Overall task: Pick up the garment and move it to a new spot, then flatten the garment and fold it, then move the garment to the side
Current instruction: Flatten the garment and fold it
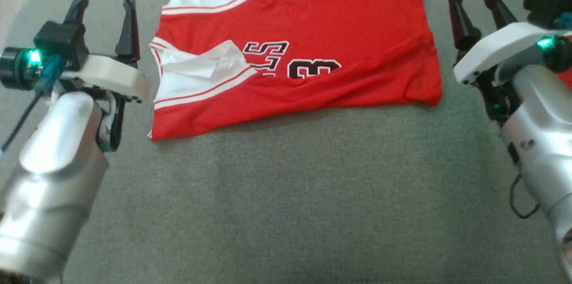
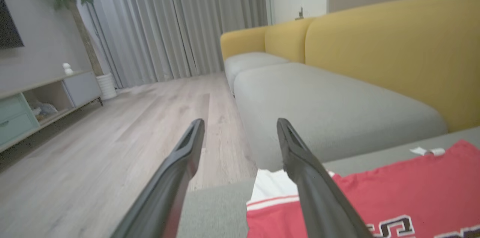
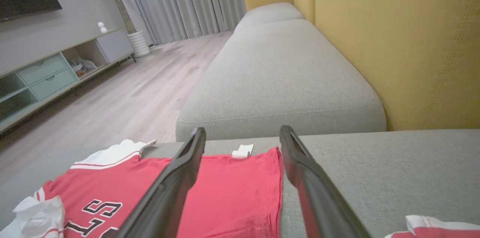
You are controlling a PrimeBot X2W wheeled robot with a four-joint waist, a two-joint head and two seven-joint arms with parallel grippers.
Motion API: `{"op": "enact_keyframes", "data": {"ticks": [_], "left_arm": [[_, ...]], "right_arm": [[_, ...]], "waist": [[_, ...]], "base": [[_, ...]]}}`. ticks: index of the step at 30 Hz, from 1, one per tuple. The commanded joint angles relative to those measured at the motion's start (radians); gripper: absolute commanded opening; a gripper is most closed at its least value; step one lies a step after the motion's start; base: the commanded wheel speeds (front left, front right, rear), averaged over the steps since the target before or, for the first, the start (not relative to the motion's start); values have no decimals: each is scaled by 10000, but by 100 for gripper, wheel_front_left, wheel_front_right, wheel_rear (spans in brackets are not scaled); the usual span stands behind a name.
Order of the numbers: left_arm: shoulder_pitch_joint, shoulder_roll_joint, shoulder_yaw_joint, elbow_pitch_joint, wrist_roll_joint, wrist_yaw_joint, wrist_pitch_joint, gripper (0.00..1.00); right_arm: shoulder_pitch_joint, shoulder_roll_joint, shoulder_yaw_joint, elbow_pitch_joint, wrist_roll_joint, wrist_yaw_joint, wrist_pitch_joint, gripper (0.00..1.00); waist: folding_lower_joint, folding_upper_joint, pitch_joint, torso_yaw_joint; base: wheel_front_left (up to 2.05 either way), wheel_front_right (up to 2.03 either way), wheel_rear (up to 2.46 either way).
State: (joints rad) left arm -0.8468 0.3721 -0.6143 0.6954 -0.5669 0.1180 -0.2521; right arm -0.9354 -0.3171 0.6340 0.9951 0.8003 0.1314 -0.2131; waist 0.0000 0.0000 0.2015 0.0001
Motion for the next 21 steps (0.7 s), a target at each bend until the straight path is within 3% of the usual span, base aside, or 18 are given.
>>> {"op": "enact_keyframes", "data": {"ticks": [1,6,11,16,21], "left_arm": [[29,356,681,-719,205,247,-87,100],[2028,222,1861,-2940,985,842,-94,100],[3986,-182,2799,-4581,1755,1246,-95,100],[5696,-739,3547,-5478,2160,1285,-96,100],[6733,-1116,3850,-5487,2532,1050,-96,100]], "right_arm": [[-65,216,-112,-149,-138,-7,-257,100],[613,703,-1499,-970,-860,-7,-478,100],[2769,1373,-3497,-2923,-3053,-7,-483,100],[5191,2404,-5004,-4479,-4812,-7,-484,100],[6551,2655,-5557,-5598,-5305,-7,-485,100]], "waist": [[0,0,-202,1],[0,0,-586,-81],[0,0,-851,-167],[0,0,-998,-344],[0,0,-1009,-438]], "base": [[0,0,0],[0,0,0],[0,0,0],[0,0,0],[0,0,0]]}}
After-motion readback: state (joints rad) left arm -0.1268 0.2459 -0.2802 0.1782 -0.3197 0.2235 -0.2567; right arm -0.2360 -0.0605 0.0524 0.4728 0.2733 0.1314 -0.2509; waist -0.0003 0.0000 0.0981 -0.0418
